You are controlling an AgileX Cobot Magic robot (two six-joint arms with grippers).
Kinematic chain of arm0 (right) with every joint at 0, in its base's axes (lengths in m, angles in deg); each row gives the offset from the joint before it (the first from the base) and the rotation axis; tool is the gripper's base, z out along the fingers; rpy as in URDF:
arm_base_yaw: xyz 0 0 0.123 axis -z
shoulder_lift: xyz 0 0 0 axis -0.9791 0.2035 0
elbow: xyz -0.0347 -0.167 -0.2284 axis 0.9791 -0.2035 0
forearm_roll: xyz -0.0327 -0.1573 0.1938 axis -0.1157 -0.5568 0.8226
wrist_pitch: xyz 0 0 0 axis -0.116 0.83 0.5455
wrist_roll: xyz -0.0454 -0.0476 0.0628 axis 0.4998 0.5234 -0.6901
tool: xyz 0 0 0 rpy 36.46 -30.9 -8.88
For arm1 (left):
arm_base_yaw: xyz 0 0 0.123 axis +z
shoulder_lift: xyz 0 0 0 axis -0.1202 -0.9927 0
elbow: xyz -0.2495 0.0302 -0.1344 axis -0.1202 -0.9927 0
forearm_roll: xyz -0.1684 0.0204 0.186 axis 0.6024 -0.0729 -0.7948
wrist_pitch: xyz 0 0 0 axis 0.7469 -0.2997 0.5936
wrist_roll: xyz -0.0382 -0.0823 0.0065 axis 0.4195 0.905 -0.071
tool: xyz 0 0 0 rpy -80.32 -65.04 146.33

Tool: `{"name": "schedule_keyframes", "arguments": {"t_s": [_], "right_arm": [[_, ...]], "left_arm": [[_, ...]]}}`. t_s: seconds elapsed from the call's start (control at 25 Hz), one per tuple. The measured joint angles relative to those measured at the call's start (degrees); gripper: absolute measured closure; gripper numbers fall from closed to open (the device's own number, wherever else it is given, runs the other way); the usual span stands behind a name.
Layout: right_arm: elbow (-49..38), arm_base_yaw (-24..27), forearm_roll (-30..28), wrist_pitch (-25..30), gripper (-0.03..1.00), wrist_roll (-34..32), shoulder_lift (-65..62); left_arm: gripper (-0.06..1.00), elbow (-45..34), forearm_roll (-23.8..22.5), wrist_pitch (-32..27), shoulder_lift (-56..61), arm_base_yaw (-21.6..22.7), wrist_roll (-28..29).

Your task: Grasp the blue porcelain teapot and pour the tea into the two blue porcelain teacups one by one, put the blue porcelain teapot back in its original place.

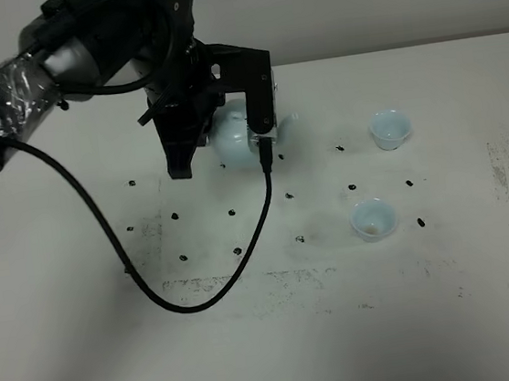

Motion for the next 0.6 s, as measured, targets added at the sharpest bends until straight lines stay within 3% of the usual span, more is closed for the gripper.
{"name": "schedule_keyframes", "arguments": {"t_s": [0.32, 0.6], "right_arm": [[0.0, 0.0, 0.0, 0.0, 0.56, 0.0, 0.0], [0.0, 0.0, 0.0, 0.0, 0.56, 0.0, 0.0]], "left_arm": [[0.86, 19.1, -1.6, 3.7, -13.5, 0.3, -4.4], [0.86, 21.5, 0.3, 11.2, -20.3, 0.3, -4.6]]}}
